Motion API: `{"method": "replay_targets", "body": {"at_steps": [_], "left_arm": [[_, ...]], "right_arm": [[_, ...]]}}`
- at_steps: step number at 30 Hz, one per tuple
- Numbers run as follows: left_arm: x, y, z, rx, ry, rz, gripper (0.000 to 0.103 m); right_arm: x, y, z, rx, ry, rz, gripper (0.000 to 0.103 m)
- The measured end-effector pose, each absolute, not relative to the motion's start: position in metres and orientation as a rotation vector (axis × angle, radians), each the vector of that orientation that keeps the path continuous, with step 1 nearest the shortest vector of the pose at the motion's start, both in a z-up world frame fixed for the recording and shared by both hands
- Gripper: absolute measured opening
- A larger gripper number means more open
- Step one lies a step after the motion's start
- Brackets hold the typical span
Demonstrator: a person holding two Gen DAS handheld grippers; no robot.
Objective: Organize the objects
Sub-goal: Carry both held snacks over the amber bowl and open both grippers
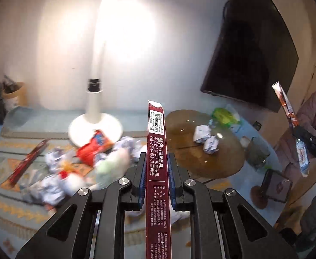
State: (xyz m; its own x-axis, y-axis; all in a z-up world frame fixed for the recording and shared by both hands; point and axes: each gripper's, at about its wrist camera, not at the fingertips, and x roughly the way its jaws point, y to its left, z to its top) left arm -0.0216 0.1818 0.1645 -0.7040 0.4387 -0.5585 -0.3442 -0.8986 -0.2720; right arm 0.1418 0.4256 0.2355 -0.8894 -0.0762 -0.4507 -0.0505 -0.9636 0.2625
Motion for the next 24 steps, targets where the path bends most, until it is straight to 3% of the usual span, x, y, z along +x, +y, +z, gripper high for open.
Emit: {"method": "replay_targets", "body": {"at_steps": [7, 8, 9, 10, 11, 14, 17, 22, 24], "left_arm": [[-0.082, 0.283, 0.165, -0.86, -0.207, 2.483, 0.015], [-0.088, 0.291, 0.165, -0.832, -0.196, 2.488, 0.028], [-0.094, 0.296, 0.163, -0.828, -0.194, 2.471, 0.057], [-0.101, 0.3, 0.16, -0.85, -0.198, 2.463, 0.072], [-0.105, 0.299, 0.157, -0.86, -0.217, 2.476, 0.079], [-0.094, 0.282, 0.157, -0.864, -0.25, 2.467, 0.079], [-0.057, 0.253, 0.168, -0.808, -0.245, 2.492, 0.079], [0.025, 0.172, 0.174, -0.708, -0.205, 2.637, 0.085], [0.045, 0.136, 0.167, -0.707, -0.214, 2.71, 0.098]], "right_arm": [[0.062, 0.466, 0.211, 0.89, -0.594, -2.956, 0.017], [0.048, 0.467, 0.208, 0.91, -0.604, -2.93, 0.023], [0.034, 0.468, 0.204, 0.954, -0.592, -2.933, 0.034], [0.023, 0.468, 0.202, 1.005, -0.567, -2.957, 0.039], [0.017, 0.471, 0.201, 1.038, -0.535, -2.983, 0.043], [0.028, 0.472, 0.201, 1.016, -0.496, -2.992, 0.045], [0.059, 0.458, 0.201, 0.957, -0.436, -2.98, 0.063], [0.12, 0.416, 0.189, 0.889, -0.367, -2.87, 0.067], [0.138, 0.394, 0.172, 0.896, -0.359, -2.82, 0.095]]}}
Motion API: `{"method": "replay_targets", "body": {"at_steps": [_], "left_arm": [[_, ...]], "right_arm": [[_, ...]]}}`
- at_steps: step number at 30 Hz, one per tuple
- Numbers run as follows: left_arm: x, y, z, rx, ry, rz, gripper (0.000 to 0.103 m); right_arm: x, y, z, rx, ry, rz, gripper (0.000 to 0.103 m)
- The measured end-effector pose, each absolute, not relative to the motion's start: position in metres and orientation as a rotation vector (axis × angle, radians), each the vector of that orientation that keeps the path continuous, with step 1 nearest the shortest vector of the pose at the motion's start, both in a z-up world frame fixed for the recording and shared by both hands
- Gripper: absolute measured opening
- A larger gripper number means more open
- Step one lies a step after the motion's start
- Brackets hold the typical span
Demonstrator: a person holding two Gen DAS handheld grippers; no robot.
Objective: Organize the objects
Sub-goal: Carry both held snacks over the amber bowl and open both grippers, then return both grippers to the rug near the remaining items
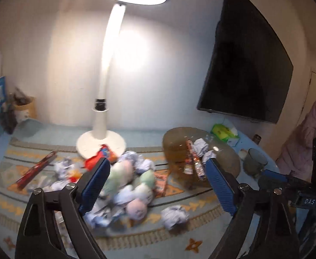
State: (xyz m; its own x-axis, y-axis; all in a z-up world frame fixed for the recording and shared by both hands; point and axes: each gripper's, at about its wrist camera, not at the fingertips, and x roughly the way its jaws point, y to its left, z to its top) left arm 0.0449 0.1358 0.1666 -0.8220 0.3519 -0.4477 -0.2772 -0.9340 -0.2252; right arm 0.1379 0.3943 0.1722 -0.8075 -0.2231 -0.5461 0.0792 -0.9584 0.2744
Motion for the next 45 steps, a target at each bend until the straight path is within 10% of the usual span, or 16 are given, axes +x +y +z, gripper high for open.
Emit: {"method": "replay_targets", "body": {"at_steps": [12, 45], "left_arm": [[0.059, -0.061, 0.035, -1.165, -0.439, 3.119, 0.101], [0.03, -0.051, 0.008, -1.59, -0.303, 3.085, 0.103]], "right_arm": [[0.113, 0.349, 0.042, 1.233, -0.18, -2.946, 0.102], [0.115, 0.337, 0.048, 1.131, -0.078, -2.956, 0.103]]}}
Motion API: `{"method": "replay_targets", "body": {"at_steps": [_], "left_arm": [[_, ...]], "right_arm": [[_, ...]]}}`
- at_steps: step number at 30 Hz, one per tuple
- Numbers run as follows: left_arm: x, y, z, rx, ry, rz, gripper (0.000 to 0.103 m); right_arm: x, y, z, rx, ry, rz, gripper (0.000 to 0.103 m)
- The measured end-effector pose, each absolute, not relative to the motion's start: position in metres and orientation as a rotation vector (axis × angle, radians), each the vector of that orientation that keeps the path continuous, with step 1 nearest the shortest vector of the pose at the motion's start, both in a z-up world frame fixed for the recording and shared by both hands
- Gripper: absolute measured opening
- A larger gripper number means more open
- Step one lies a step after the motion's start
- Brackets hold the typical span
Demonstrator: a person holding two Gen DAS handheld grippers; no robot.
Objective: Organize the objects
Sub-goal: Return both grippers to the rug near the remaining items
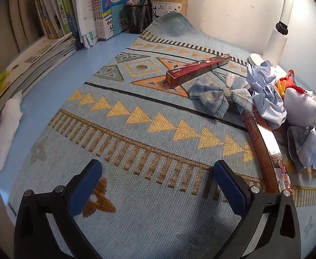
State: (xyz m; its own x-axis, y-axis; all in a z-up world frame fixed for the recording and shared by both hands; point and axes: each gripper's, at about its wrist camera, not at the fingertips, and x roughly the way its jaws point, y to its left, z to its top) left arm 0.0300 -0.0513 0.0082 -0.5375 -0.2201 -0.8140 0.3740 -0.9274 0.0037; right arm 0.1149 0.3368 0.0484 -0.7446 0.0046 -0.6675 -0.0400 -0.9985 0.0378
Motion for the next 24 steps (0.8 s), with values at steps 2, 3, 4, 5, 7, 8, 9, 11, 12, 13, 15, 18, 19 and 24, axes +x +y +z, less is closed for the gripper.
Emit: {"method": "replay_targets", "body": {"at_steps": [2, 3, 4, 5, 7, 8, 9, 11, 12, 13, 15, 18, 19, 24], "left_arm": [[0.03, -0.052, 0.008, 1.279, 0.243, -2.482, 0.103], [0.029, -0.052, 0.008, 1.279, 0.243, -2.482, 0.103], [0.029, -0.052, 0.008, 1.278, 0.243, -2.481, 0.103], [0.029, -0.052, 0.007, 1.278, 0.243, -2.482, 0.103], [0.029, -0.052, 0.007, 1.279, 0.243, -2.482, 0.103], [0.029, -0.052, 0.007, 1.279, 0.243, -2.482, 0.103], [0.029, -0.052, 0.007, 1.279, 0.243, -2.482, 0.103], [0.029, -0.052, 0.008, 1.279, 0.243, -2.482, 0.103], [0.029, -0.052, 0.008, 1.279, 0.243, -2.483, 0.103], [0.03, -0.052, 0.008, 1.28, 0.243, -2.484, 0.103], [0.03, -0.051, 0.008, 1.283, 0.242, -2.484, 0.103], [0.028, -0.051, 0.008, 1.286, 0.239, -2.49, 0.103], [0.028, -0.05, 0.008, 1.285, 0.24, -2.489, 0.103], [0.028, -0.05, 0.008, 1.291, 0.238, -2.494, 0.102]], "right_arm": [[0.116, 0.336, 0.049, -1.11, 0.078, 2.931, 0.103], [0.117, 0.336, 0.049, -1.104, 0.074, 2.938, 0.103], [0.117, 0.335, 0.05, -1.097, 0.073, 2.941, 0.103], [0.118, 0.335, 0.05, -1.091, 0.072, 2.945, 0.103], [0.12, 0.336, 0.052, -1.069, 0.076, 2.949, 0.103], [0.12, 0.337, 0.052, -1.062, 0.079, 2.949, 0.103], [0.12, 0.337, 0.053, -1.059, 0.083, 2.949, 0.103], [0.121, 0.338, 0.053, -1.059, 0.089, 2.945, 0.103], [0.121, 0.339, 0.053, -1.058, 0.091, 2.944, 0.103], [0.122, 0.339, 0.053, -1.058, 0.093, 2.945, 0.103], [0.122, 0.339, 0.052, -1.067, 0.097, 2.952, 0.103], [0.122, 0.339, 0.051, -1.078, 0.096, 2.95, 0.103], [0.12, 0.34, 0.05, -1.093, 0.101, 2.947, 0.103], [0.113, 0.345, 0.043, -1.177, 0.144, 2.905, 0.103]]}}
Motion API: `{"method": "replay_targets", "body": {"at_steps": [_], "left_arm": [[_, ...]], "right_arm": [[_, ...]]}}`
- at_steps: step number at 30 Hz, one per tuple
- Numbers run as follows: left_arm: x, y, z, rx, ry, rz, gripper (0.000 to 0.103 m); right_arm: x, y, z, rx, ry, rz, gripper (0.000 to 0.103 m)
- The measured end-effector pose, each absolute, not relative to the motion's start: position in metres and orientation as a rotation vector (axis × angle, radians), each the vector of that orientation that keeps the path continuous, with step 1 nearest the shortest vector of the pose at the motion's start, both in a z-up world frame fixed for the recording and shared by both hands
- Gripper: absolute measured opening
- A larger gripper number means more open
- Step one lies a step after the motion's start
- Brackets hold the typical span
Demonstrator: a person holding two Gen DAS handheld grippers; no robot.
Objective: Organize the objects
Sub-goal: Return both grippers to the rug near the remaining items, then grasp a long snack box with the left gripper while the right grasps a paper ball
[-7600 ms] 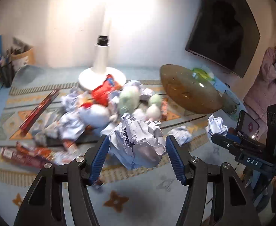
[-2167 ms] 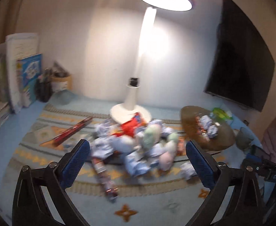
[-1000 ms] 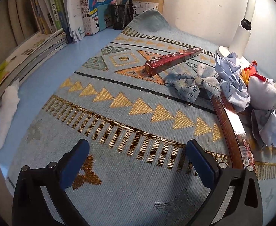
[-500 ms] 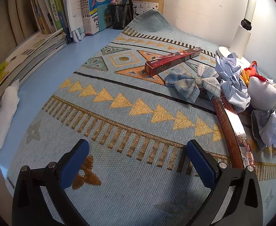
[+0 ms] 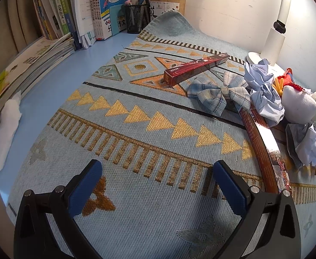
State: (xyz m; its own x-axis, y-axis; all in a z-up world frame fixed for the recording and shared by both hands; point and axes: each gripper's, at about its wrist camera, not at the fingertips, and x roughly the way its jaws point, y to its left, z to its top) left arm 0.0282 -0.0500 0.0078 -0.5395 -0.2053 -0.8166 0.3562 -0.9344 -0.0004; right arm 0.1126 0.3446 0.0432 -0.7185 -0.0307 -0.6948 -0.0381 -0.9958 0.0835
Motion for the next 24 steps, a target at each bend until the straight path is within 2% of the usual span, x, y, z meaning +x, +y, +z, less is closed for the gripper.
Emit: {"method": "replay_targets", "body": {"at_steps": [3, 7, 9, 14, 16, 19, 20, 22, 24], "left_arm": [[0.03, -0.048, 0.011, 1.323, 0.266, -2.579, 0.102], [0.042, -0.056, 0.02, 1.396, 0.541, -2.83, 0.102], [0.042, -0.061, 0.021, 1.389, 0.599, -2.847, 0.102], [0.017, -0.037, 0.022, 1.489, 0.501, -2.835, 0.102], [0.003, -0.02, 0.021, 1.493, 0.528, -2.852, 0.102], [-0.017, 0.01, 0.015, 1.492, 0.406, -2.834, 0.102], [-0.02, 0.017, 0.015, 1.504, 0.349, -2.843, 0.099], [-0.021, 0.036, 0.014, 1.492, 0.221, -2.865, 0.086], [-0.019, 0.046, 0.013, 1.462, 0.106, -2.867, 0.06]], "right_arm": [[0.109, 0.347, 0.038, -1.225, 0.163, 2.873, 0.103], [0.101, 0.348, 0.032, -1.298, 0.166, 2.84, 0.103], [0.098, 0.346, 0.029, -1.333, 0.155, 2.833, 0.103], [0.094, 0.342, 0.025, -1.372, 0.118, 2.82, 0.103], [0.093, 0.343, 0.028, -1.369, 0.144, 2.818, 0.103], [0.085, 0.345, 0.035, -1.421, 0.435, 2.922, 0.103], [0.079, 0.344, 0.036, -1.444, 0.536, 2.939, 0.103], [0.063, 0.335, 0.032, -1.498, 0.581, 2.909, 0.103], [0.048, 0.321, 0.027, -1.536, 0.523, 2.895, 0.103]]}}
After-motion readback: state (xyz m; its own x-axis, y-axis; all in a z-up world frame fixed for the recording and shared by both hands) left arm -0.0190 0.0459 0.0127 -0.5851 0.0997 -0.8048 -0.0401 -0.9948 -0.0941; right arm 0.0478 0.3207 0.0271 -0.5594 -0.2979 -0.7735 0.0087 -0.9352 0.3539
